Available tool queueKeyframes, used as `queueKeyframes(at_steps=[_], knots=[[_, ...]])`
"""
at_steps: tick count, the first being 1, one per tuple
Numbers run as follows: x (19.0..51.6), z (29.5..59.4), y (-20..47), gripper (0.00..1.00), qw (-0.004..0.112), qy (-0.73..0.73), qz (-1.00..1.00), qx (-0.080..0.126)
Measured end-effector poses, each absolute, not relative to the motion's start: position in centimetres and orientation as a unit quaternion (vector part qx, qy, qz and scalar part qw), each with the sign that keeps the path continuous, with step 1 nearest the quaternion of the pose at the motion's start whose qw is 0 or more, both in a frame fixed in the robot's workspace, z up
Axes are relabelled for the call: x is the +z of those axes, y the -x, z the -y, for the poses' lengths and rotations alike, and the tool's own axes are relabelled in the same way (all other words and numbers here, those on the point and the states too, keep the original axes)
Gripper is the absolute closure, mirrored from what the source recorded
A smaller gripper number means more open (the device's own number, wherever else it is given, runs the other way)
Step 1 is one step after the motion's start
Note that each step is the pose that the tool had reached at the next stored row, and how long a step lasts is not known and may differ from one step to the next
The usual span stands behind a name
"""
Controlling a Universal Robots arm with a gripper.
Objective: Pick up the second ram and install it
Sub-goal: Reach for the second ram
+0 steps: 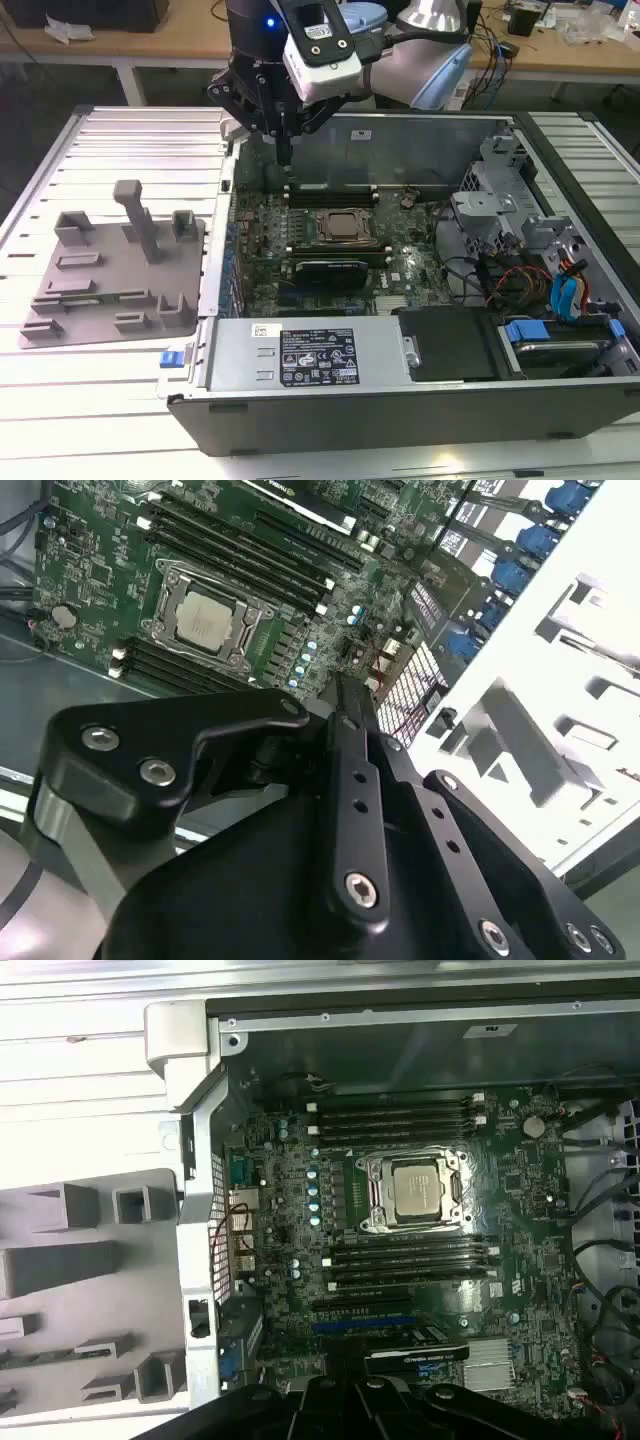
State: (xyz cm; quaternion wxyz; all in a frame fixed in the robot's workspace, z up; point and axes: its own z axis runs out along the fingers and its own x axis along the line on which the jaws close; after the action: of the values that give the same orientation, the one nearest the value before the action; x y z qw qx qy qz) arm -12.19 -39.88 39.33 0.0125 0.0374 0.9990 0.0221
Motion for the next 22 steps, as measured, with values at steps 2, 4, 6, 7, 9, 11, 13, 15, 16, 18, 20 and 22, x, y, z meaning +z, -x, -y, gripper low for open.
queueKeyframes(at_steps=[2, 4, 6, 7, 9, 11, 13, 15, 16, 18, 20, 22], knots=[[39.3, 39.9, 13.4, 0.92, 0.012, -0.037, -0.999, 0.022], [39.3, 39.9, 15.0, 0.92, 0.013, -0.037, -0.999, 0.022], [39.3, 39.9, 16.1, 0.92, 0.013, -0.037, -0.999, 0.022], [39.3, 39.9, 17.0, 0.92, 0.013, -0.037, -0.999, 0.022], [39.2, 39.9, 18.3, 0.92, 0.013, -0.037, -0.999, 0.022], [39.2, 39.9, 19.5, 0.92, 0.013, -0.037, -0.999, 0.022], [39.2, 39.9, 20.0, 0.92, 0.013, -0.037, -0.999, 0.022], [39.2, 39.9, 20.7, 0.92, 0.013, -0.037, -0.999, 0.022], [39.1, 39.9, 21.1, 0.92, 0.013, -0.037, -0.999, 0.022], [39.1, 39.9, 22.0, 0.92, 0.013, -0.037, -0.999, 0.022], [39.0, 39.9, 22.8, 0.92, 0.013, -0.037, -0.999, 0.022], [39.0, 39.9, 23.4, 0.92, 0.013, -0.037, -0.999, 0.022]])
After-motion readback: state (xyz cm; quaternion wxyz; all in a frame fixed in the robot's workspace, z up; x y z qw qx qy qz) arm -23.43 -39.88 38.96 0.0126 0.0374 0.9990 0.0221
